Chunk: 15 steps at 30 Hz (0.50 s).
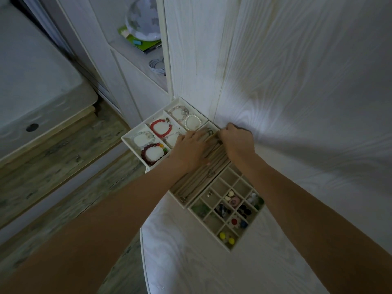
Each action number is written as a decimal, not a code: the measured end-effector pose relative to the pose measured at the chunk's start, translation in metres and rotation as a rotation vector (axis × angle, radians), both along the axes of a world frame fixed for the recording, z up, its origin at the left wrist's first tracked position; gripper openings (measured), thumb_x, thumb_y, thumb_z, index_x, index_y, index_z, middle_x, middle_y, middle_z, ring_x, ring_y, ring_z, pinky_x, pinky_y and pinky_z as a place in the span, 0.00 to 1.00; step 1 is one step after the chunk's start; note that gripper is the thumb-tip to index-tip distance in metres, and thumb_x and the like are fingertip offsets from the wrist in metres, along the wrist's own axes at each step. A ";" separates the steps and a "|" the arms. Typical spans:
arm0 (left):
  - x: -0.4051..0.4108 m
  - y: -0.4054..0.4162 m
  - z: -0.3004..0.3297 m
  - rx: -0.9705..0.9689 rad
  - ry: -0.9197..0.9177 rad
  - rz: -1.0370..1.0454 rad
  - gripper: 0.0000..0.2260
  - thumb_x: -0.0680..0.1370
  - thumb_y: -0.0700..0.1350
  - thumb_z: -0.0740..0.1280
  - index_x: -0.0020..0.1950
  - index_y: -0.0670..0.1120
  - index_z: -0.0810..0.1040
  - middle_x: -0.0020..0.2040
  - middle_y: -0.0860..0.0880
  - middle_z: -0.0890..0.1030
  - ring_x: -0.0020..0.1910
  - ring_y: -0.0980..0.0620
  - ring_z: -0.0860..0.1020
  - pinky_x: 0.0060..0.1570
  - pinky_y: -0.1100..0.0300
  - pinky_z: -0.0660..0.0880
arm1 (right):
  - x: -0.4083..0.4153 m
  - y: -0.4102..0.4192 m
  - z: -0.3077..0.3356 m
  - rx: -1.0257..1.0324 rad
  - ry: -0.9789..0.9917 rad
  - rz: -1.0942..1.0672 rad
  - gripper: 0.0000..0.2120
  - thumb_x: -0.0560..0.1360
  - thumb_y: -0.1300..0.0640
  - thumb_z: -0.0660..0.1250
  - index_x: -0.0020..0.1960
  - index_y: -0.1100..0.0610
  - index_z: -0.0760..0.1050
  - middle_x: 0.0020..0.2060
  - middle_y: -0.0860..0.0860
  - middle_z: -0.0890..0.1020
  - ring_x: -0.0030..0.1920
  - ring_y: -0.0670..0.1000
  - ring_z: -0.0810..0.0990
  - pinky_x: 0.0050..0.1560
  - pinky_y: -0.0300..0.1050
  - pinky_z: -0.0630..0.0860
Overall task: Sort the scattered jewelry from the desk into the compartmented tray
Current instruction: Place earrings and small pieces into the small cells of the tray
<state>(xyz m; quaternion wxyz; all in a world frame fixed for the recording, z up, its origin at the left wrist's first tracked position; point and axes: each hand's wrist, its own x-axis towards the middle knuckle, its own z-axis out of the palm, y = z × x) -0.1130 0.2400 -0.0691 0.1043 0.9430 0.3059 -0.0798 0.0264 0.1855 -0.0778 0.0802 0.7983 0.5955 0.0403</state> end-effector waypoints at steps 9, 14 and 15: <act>-0.006 -0.002 -0.004 -0.029 0.004 -0.023 0.19 0.78 0.57 0.61 0.68 0.55 0.72 0.77 0.46 0.54 0.75 0.43 0.53 0.71 0.44 0.54 | 0.001 -0.016 0.002 -0.026 0.050 0.007 0.10 0.78 0.59 0.59 0.49 0.56 0.79 0.39 0.51 0.81 0.34 0.49 0.72 0.36 0.41 0.67; -0.005 -0.003 -0.002 -0.012 0.049 -0.047 0.18 0.79 0.56 0.59 0.68 0.56 0.72 0.77 0.45 0.53 0.75 0.42 0.53 0.71 0.45 0.53 | -0.002 -0.012 0.012 -0.099 0.077 -0.016 0.09 0.77 0.62 0.58 0.46 0.58 0.77 0.35 0.51 0.76 0.33 0.50 0.73 0.36 0.42 0.69; -0.005 -0.003 -0.002 -0.013 0.054 -0.048 0.18 0.79 0.56 0.59 0.68 0.56 0.72 0.77 0.46 0.53 0.75 0.43 0.52 0.71 0.45 0.53 | -0.002 -0.011 0.014 -0.101 0.092 -0.024 0.09 0.77 0.63 0.58 0.46 0.59 0.77 0.35 0.51 0.75 0.33 0.50 0.73 0.36 0.42 0.70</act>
